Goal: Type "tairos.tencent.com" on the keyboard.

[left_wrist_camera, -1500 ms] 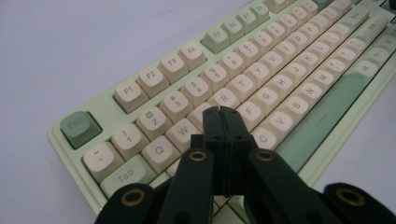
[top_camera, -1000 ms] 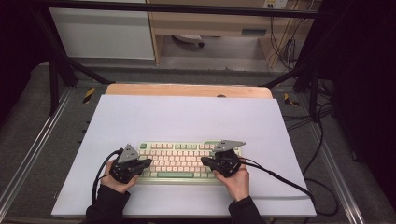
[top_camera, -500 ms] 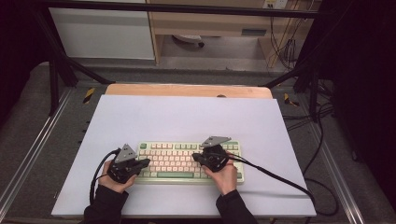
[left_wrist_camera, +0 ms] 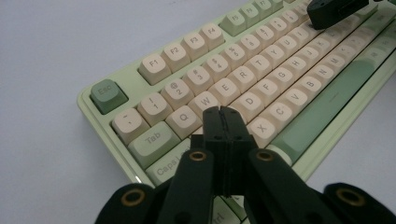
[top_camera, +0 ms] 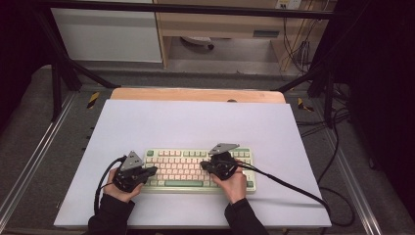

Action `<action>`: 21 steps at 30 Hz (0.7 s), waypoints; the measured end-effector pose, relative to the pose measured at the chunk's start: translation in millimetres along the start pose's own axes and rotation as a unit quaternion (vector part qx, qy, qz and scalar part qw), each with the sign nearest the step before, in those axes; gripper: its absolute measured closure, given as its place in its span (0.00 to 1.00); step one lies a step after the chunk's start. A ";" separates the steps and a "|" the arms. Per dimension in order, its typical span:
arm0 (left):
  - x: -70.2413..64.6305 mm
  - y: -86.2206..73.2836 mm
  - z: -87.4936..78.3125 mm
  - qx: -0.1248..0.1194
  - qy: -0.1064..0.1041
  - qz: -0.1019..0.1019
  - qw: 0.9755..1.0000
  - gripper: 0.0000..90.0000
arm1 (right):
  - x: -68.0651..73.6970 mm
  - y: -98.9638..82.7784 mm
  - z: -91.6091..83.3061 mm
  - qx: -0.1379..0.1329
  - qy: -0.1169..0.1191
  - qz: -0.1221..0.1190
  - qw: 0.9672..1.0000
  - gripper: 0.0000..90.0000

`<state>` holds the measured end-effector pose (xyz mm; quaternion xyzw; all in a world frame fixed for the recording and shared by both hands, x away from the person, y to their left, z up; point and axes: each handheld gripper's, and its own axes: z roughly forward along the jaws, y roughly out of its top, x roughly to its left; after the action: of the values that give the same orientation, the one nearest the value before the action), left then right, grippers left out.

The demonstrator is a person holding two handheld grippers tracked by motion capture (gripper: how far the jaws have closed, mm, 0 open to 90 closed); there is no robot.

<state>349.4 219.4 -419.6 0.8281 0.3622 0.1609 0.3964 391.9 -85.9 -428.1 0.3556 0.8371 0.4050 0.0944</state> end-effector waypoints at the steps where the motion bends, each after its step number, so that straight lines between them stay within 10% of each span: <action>1: -0.1 0.1 0.0 0.000 0.000 0.000 1.000 1.00 | 0.3 -0.2 0.3 0.000 -0.001 0.001 1.000 1.00; 21: -0.7 0.7 -0.6 -0.002 0.000 0.001 1.000 1.00 | 3.9 3.0 -25.2 -0.003 0.006 -0.017 1.000 1.00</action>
<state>348.9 219.0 -418.7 0.8277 0.3613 0.1620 0.3977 379.3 -97.5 -408.9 0.3387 0.8423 0.4078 0.0976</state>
